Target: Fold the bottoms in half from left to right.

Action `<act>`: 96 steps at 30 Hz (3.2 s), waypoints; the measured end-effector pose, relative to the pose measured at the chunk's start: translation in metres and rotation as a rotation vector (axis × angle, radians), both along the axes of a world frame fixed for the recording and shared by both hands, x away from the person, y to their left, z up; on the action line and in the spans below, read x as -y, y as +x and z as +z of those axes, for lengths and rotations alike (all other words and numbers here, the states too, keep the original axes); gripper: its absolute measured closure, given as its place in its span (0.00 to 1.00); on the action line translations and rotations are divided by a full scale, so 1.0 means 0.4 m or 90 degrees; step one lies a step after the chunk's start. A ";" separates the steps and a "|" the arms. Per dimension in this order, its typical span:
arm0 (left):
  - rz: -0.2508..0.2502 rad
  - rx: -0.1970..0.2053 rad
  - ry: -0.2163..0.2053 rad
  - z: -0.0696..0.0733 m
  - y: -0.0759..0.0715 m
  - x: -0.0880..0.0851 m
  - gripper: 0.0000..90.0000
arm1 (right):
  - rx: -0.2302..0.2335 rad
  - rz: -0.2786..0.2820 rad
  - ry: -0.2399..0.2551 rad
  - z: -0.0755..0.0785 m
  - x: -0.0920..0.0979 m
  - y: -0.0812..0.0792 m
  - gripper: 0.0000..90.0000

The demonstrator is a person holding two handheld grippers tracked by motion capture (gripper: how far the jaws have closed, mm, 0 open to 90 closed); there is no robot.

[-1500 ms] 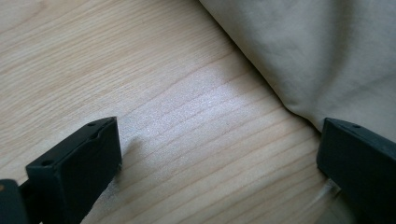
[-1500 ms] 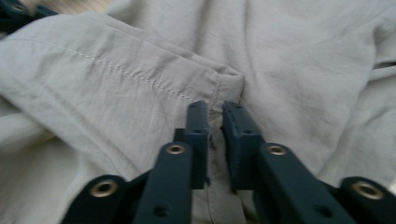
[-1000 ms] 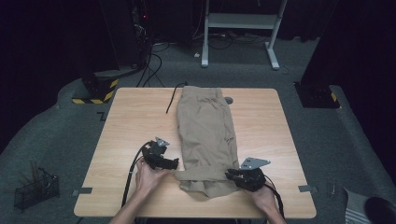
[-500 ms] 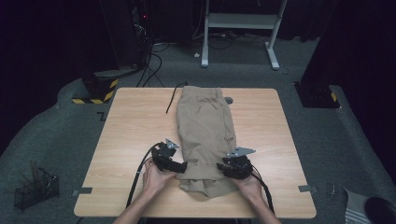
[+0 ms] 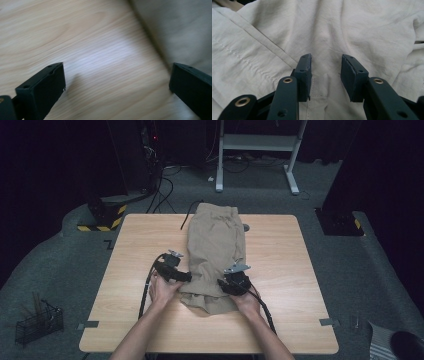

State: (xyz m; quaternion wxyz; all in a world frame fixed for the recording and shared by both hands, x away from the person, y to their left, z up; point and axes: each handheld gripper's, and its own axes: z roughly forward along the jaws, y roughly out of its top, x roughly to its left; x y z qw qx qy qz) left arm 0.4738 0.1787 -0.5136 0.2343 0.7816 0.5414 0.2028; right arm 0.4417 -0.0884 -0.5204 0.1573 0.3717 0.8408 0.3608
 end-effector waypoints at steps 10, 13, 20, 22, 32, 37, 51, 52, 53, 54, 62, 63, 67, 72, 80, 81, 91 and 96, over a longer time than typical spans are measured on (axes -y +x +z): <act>-0.081 0.014 -0.180 0.040 -0.122 -0.061 0.24 | -0.009 0.067 0.064 0.053 0.047 -0.069 0.98; -0.116 0.005 -0.204 0.045 -0.144 -0.053 0.26 | -0.002 0.099 0.058 0.063 0.057 -0.103 0.99; -0.190 0.000 -0.195 0.033 -0.207 -0.013 0.37 | -0.008 0.127 0.041 0.030 0.097 -0.175 0.99; -0.194 -0.001 -0.178 0.025 -0.225 -0.007 0.37 | -0.007 0.125 0.037 0.025 0.108 -0.188 0.97; -0.173 0.015 -0.086 0.006 -0.268 0.019 0.45 | 0.001 0.065 0.065 0.020 0.144 -0.189 0.63; -0.184 0.014 -0.063 0.013 -0.269 0.035 0.72 | 0.006 0.049 0.043 0.005 0.153 -0.198 0.52; -0.140 0.009 -0.100 0.009 -0.324 -0.051 0.91 | -0.013 0.044 0.021 0.002 0.164 -0.202 0.58; -0.132 0.009 -0.110 0.008 -0.325 -0.057 0.83 | -0.006 0.045 0.021 0.004 0.160 -0.204 0.58; -0.125 0.009 -0.119 0.007 -0.323 -0.063 0.78 | -0.001 0.047 0.027 0.007 0.159 -0.203 0.58; -0.120 0.009 -0.121 0.007 -0.320 -0.068 0.72 | 0.000 0.045 0.040 0.010 0.158 -0.204 0.59; -0.113 0.026 -0.109 0.001 -0.299 -0.046 0.52 | -0.001 0.097 0.036 0.026 0.121 -0.198 0.81; -0.108 0.033 -0.098 0.000 -0.296 -0.041 0.52 | -0.010 0.108 0.030 0.021 0.116 -0.194 0.88; -0.091 0.039 -0.074 -0.001 -0.286 -0.044 0.51 | 0.007 0.129 0.001 0.020 0.123 -0.197 0.98; -0.061 0.031 -0.069 0.002 -0.287 -0.073 0.50 | 0.063 0.117 0.026 0.068 0.179 -0.216 0.98; -0.069 0.043 -0.157 0.027 -0.291 -0.093 0.44 | 0.024 0.148 0.078 0.046 0.181 -0.222 0.75; -0.074 0.056 -0.160 0.038 -0.289 -0.094 0.42 | 0.030 0.133 0.093 0.051 0.184 -0.218 0.74; -0.170 0.047 -0.164 0.061 -0.229 -0.031 0.62 | 0.003 0.039 0.108 0.063 0.154 -0.129 0.77; -0.205 0.038 -0.126 0.048 -0.253 -0.033 0.95 | -0.022 0.030 0.073 0.035 0.131 -0.115 0.77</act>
